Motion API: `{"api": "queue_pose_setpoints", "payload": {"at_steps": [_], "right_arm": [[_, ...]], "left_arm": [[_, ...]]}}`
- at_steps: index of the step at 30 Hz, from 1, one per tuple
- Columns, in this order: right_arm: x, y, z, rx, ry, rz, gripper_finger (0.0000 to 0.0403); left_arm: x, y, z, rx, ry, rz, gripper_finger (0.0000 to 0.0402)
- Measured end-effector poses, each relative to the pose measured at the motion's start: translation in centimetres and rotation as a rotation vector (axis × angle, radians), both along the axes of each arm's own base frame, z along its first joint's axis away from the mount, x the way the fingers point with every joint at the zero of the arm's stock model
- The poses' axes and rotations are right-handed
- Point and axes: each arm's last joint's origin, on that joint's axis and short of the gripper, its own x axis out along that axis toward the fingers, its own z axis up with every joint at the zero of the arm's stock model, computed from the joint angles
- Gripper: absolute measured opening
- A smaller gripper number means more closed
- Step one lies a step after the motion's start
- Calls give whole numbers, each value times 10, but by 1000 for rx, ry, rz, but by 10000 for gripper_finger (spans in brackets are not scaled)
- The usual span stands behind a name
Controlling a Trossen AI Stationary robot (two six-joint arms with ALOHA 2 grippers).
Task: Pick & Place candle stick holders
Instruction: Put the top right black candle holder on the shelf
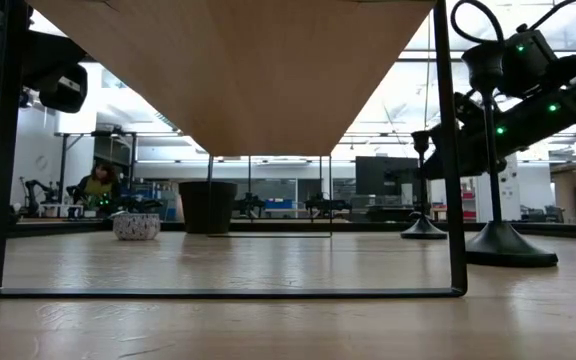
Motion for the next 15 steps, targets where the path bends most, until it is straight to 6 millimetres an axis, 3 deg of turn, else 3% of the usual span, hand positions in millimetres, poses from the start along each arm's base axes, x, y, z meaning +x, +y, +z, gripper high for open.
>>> {"api": "queue_pose_setpoints", "payload": {"at_steps": [4,8,12,15], "right_arm": [[2,-5,3,11,-12,11,226],[3,-8,6,-3,-2,17,213],[4,-8,8,-25,-13,27,177],[4,-8,8,-25,-9,29,128]], "left_arm": [[0,0,0,0,0,0,14],[0,0,0,0,0,0,14],[0,0,0,0,0,0,14],[0,0,0,0,0,0,14]]}}
